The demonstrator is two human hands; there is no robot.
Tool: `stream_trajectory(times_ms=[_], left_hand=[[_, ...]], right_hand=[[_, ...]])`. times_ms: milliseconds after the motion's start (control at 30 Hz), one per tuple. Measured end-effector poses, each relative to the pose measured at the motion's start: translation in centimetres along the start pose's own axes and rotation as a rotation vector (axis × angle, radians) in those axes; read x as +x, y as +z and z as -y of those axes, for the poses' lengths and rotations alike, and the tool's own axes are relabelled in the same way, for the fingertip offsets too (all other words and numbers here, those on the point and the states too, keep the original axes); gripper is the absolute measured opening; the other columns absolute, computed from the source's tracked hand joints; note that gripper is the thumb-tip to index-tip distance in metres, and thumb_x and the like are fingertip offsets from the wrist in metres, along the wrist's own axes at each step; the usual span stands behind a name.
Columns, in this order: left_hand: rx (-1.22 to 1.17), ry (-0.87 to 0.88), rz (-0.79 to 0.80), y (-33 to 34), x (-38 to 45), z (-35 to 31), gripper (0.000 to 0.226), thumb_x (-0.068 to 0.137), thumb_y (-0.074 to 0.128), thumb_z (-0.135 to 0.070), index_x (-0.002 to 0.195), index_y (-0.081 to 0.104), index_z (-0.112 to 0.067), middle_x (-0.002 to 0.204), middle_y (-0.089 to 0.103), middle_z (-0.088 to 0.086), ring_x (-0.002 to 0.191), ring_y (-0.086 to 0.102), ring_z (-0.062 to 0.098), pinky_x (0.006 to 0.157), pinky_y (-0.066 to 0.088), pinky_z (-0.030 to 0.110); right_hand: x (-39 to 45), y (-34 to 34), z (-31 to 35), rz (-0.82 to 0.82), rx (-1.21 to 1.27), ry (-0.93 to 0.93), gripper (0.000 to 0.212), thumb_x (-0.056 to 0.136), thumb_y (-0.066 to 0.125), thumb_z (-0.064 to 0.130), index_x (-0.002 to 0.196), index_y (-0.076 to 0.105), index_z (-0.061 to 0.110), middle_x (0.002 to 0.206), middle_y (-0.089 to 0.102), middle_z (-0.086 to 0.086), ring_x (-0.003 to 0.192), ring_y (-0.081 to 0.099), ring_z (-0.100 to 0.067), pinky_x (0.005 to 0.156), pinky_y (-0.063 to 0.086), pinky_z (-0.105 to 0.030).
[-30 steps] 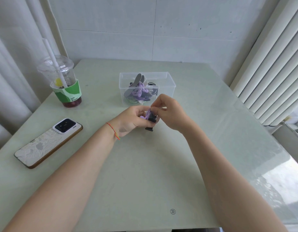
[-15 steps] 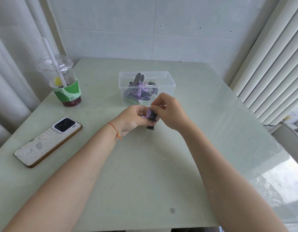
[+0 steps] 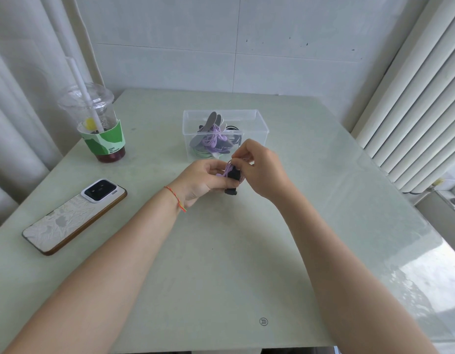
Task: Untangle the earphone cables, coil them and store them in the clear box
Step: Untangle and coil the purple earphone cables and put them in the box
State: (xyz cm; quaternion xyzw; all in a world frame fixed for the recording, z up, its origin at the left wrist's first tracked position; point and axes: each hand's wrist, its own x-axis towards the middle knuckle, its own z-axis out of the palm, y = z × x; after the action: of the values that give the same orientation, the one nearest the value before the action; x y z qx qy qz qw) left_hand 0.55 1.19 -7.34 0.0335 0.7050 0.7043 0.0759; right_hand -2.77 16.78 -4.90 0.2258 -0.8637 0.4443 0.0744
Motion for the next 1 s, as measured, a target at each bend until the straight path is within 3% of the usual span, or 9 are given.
stream_trajectory(times_ms=[133,233,400,533,667,733,867,1000], left_hand=[[0.009,-0.020,-0.015,-0.2,-0.1,-0.1,0.035,0.066,0.079,-0.005,0.100,0.070,-0.004,0.090,0.071,0.010,0.083,0.068,0.022,0.076,0.058,0.034],[0.028,-0.032,-0.032,-0.2,-0.1,-0.1,0.046,0.063,0.079,-0.009,0.106,0.068,0.003,0.091,0.071,0.013,0.082,0.068,0.023,0.076,0.059,0.037],[0.073,-0.034,-0.069,-0.2,-0.1,-0.2,0.039,0.071,0.079,0.006,0.106,0.063,0.011,0.085,0.071,0.011,0.077,0.068,0.025,0.076,0.058,0.040],[0.074,-0.026,-0.076,0.0,-0.3,-0.5,0.021,0.073,0.074,0.012,0.089,0.063,0.002,0.083,0.069,0.013,0.072,0.068,0.021,0.064,0.057,0.029],[0.214,0.017,-0.122,0.1,-0.2,-0.6,0.027,0.069,0.079,0.009,0.076,0.062,-0.011,0.076,0.065,0.002,0.068,0.063,0.005,0.061,0.050,0.014],[0.298,0.042,-0.132,0.1,0.0,-0.5,0.027,0.066,0.083,0.002,0.077,0.063,-0.013,0.081,0.064,0.000,0.078,0.061,0.007,0.071,0.048,0.013],[0.393,0.068,-0.127,-0.3,0.1,-0.1,0.029,0.064,0.086,-0.005,0.082,0.065,-0.015,0.087,0.065,-0.002,0.088,0.060,0.010,0.093,0.042,0.026],[0.404,0.104,-0.085,-0.3,0.1,-0.1,0.034,0.063,0.087,-0.005,0.091,0.066,-0.007,0.085,0.065,-0.004,0.090,0.060,0.010,0.098,0.042,0.030]], right_hand=[[-0.1,0.2,0.1,-0.018,-0.055,-0.050,0.004,0.088,0.061,0.005,0.087,0.062,0.009,0.081,0.064,0.002,0.078,0.060,-0.018,0.064,0.043,-0.012],[-0.1,0.4,0.1,-0.021,-0.134,-0.118,0.005,0.088,0.058,0.005,0.088,0.061,0.009,0.088,0.065,-0.006,0.081,0.060,-0.024,0.070,0.049,-0.030],[-0.1,0.4,0.1,-0.006,-0.161,-0.157,0.003,0.087,0.058,0.005,0.088,0.060,0.007,0.088,0.064,-0.007,0.081,0.059,-0.026,0.072,0.050,-0.039],[-0.1,0.2,0.1,0.011,-0.149,-0.159,0.004,0.087,0.058,0.004,0.088,0.060,0.007,0.087,0.065,-0.007,0.081,0.059,-0.025,0.072,0.050,-0.038],[0.1,0.0,-0.1,0.051,-0.185,-0.125,0.003,0.088,0.059,0.006,0.090,0.060,0.008,0.090,0.065,-0.006,0.083,0.057,-0.024,0.073,0.048,-0.036],[0.1,-0.2,-0.2,0.073,-0.172,-0.096,0.003,0.088,0.060,0.008,0.091,0.061,0.010,0.089,0.065,-0.003,0.083,0.058,-0.022,0.072,0.047,-0.031],[0.2,-0.8,-0.4,0.116,-0.082,0.000,0.005,0.086,0.065,0.010,0.086,0.062,0.014,0.077,0.063,0.008,0.073,0.061,-0.013,0.066,0.048,-0.020],[0.4,-1.6,-0.8,0.166,0.159,0.130,0.003,0.085,0.068,0.005,0.086,0.065,0.006,0.078,0.070,-0.008,0.066,0.067,-0.021,0.068,0.058,-0.031]])
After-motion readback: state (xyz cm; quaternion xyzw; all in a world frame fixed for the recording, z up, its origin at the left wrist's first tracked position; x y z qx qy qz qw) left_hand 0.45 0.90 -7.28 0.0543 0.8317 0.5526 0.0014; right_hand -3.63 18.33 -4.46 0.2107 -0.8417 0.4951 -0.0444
